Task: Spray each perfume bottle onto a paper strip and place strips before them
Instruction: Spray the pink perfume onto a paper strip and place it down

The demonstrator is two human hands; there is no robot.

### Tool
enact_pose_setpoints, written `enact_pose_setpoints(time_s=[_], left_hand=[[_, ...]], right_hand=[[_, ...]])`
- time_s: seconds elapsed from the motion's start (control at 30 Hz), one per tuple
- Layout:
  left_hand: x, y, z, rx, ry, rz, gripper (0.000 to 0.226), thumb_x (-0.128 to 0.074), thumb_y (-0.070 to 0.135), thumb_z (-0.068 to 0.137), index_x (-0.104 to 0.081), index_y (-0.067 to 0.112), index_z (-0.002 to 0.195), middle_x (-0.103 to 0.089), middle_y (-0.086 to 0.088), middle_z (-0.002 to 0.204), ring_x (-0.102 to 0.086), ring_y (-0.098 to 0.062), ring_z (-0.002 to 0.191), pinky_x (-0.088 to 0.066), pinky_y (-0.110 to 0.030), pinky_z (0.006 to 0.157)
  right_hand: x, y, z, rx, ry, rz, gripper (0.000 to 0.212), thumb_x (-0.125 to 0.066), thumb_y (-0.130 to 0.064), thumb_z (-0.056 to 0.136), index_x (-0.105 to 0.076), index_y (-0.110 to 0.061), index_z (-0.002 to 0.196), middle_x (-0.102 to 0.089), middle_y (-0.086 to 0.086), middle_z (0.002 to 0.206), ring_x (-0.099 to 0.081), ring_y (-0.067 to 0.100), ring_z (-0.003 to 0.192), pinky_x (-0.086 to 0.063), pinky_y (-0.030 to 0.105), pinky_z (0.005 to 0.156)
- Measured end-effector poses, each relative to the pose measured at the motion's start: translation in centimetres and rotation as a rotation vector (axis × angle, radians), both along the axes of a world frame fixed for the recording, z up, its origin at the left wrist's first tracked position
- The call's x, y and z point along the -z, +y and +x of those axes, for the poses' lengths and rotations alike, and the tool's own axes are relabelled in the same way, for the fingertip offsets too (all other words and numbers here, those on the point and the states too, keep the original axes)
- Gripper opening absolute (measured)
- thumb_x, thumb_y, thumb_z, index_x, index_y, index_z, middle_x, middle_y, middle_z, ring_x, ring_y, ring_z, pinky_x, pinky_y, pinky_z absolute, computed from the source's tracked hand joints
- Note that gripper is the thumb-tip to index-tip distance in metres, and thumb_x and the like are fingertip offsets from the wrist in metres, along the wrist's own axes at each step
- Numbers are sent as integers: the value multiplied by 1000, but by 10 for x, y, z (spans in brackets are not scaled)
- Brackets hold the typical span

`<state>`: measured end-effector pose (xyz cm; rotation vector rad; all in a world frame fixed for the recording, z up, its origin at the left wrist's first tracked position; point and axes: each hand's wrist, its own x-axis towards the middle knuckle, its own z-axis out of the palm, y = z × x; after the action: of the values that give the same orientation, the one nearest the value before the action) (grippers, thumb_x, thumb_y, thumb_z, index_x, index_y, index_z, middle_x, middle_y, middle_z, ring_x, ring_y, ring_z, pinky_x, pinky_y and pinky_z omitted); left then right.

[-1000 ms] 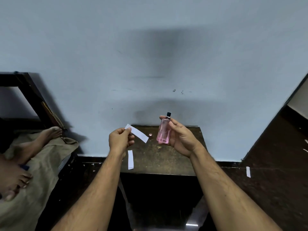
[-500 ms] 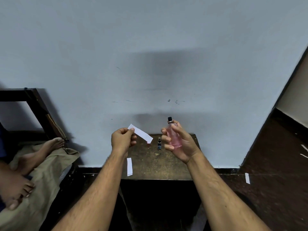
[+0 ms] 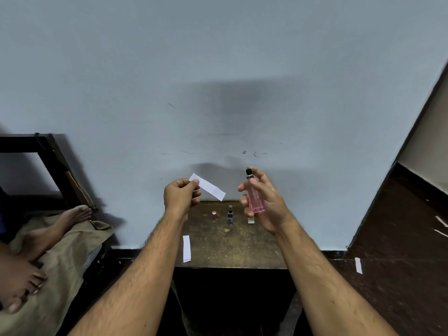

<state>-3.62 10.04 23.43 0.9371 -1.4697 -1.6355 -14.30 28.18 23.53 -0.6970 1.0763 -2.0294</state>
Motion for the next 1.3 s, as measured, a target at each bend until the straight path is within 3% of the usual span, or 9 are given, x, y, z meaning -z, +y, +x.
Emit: enact_pose_setpoints(time_s=[0.07, 0.23, 0.4, 0.47, 0.97, 1.3], left_hand=[[-2, -2, 1, 1, 7, 1, 7, -69, 14, 90, -68, 8, 94, -68, -7, 83, -65, -13, 67, -54, -23, 52], [-8, -8, 4, -5, 12, 1, 10, -70, 14, 90, -69, 7, 97, -70, -7, 85, -66, -13, 69, -53, -23, 52], [-12, -10, 8, -7, 13, -31, 6, -68, 16, 91, -69, 11, 95, -71, -4, 86, -67, -13, 72, -53, -25, 56], [-14, -10, 9, -9, 14, -42, 3, -68, 16, 91, -69, 14, 90, -70, -4, 84, -67, -13, 71, -53, -25, 56], [-21, -9, 10, -28, 42, -78, 5, -68, 16, 91, -68, 16, 86, -71, -3, 83, -66, -11, 66, -51, -24, 53], [-20, -14, 10, -37, 21, -49, 4, -67, 16, 93, -68, 14, 95, -71, -2, 86, -66, -13, 71, -50, -25, 56]], right_hand=[[-4, -3, 1, 44, 97, 57, 45, -55, -18, 96, -45, -35, 137, -59, 5, 85, -54, 17, 54, -38, 21, 36], [-16, -8, 15, 179, 407, 219, 45, -55, -16, 97, -49, -41, 134, -49, 4, 94, -52, 13, 53, -44, 24, 38], [-20, -22, 25, 397, 883, 379, 45, -63, -28, 92, -47, -44, 131, -59, -3, 93, -57, 7, 73, -45, 19, 65], [-20, -28, 27, 476, 980, 415, 46, -61, -29, 91, -47, -41, 132, -59, -3, 95, -57, 7, 80, -44, 21, 70], [-26, -25, 34, 644, 1121, 412, 42, -60, -25, 92, -50, -32, 132, -57, -4, 95, -53, 1, 77, -46, 23, 70], [-27, -18, 36, 664, 1184, 473, 42, -58, -28, 92, -48, -32, 133, -58, -2, 100, -58, 11, 79, -48, 23, 70]])
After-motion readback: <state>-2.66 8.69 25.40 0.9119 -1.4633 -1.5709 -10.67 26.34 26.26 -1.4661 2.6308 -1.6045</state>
